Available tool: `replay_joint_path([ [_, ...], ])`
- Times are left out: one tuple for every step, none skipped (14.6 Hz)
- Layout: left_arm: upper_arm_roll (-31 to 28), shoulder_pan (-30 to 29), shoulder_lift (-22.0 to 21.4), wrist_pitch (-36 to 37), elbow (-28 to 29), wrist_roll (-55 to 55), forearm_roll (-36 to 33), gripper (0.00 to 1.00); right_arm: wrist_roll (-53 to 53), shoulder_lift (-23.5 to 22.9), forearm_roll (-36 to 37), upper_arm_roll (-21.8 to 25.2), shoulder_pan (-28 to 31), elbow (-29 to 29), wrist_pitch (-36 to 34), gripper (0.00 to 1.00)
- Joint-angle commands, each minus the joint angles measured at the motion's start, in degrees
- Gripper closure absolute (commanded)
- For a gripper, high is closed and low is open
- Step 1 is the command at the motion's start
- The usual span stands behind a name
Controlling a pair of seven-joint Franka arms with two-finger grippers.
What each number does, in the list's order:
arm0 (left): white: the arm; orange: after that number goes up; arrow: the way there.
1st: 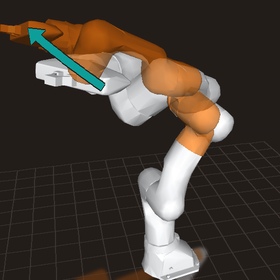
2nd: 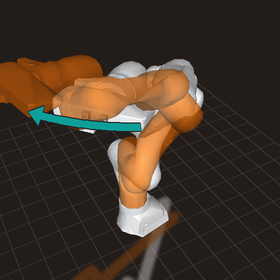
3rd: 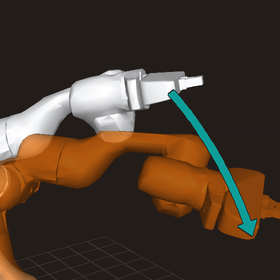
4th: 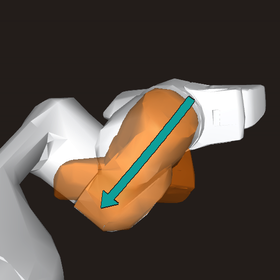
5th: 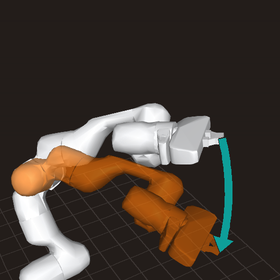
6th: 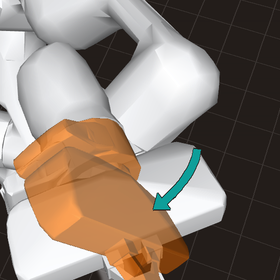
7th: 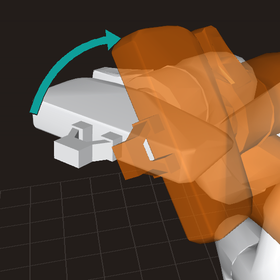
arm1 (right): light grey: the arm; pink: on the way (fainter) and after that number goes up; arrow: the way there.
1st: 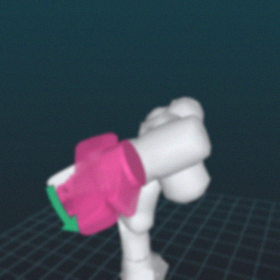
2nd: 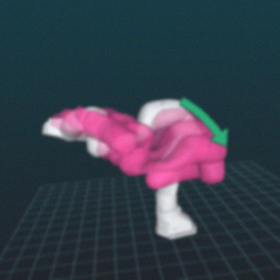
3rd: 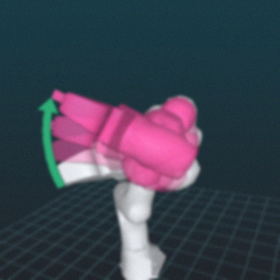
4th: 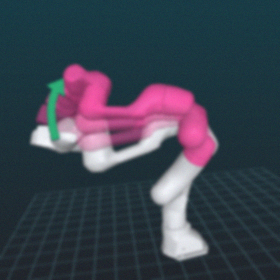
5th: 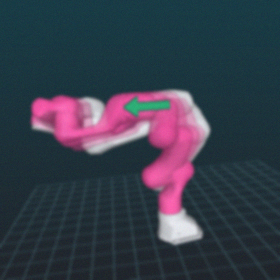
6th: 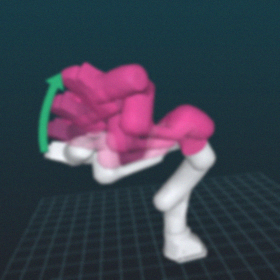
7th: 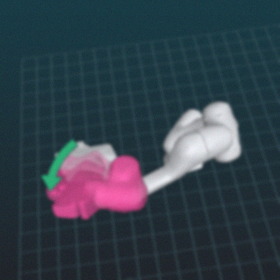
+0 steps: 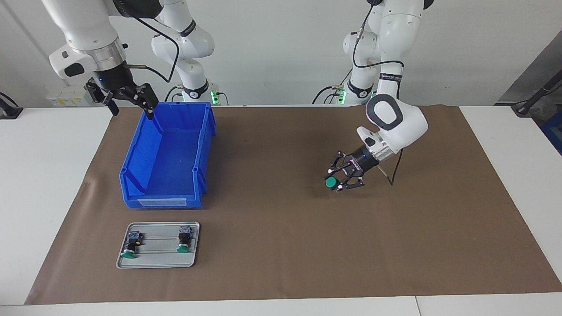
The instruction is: Place and press button with both arms
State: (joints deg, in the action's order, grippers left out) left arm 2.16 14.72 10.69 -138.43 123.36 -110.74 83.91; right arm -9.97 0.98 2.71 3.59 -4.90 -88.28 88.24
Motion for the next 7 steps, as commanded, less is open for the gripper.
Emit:
replay_joint_path([
  [0.3,-0.6,-3.5,-0.1,4.5,-9.3,9.8,1.0,-0.6,1.4,-1.5,-0.2,0.3,-1.6,0.7,0.0],
  [0.2,-0.6,-3.5,1.4,5.0,-10.4,11.5,1.0,-0.6,1.4,-1.5,-0.2,0.3,-1.6,0.7,0.0],
  [0.2,-0.7,-3.0,3.8,5.8,-12.2,13.5,1.0,-0.5,1.4,-1.5,-0.2,0.3,-1.6,0.7,0.0],
  [0.1,-0.7,-1.7,6.6,6.7,-15.9,17.0,1.0,-0.6,1.4,-1.5,-0.2,0.3,-1.6,0.7,0.0],
  [0.0,-0.8,-0.9,8.7,7.4,-19.6,20.5,1.0,-0.6,1.4,-1.5,-0.2,0.3,-1.6,0.7,0.0],
  [0.0,-1.3,-0.2,10.6,7.6,-21.7,22.9,1.0,-0.6,1.4,-1.5,-0.2,0.3,-1.6,0.7,0.0],
  [0.0,-2.1,0.0,13.3,8.4,-22.8,24.1,1.0,-0.6,1.4,-1.5,-0.2,0.3,-1.6,0.7,0.0],
])
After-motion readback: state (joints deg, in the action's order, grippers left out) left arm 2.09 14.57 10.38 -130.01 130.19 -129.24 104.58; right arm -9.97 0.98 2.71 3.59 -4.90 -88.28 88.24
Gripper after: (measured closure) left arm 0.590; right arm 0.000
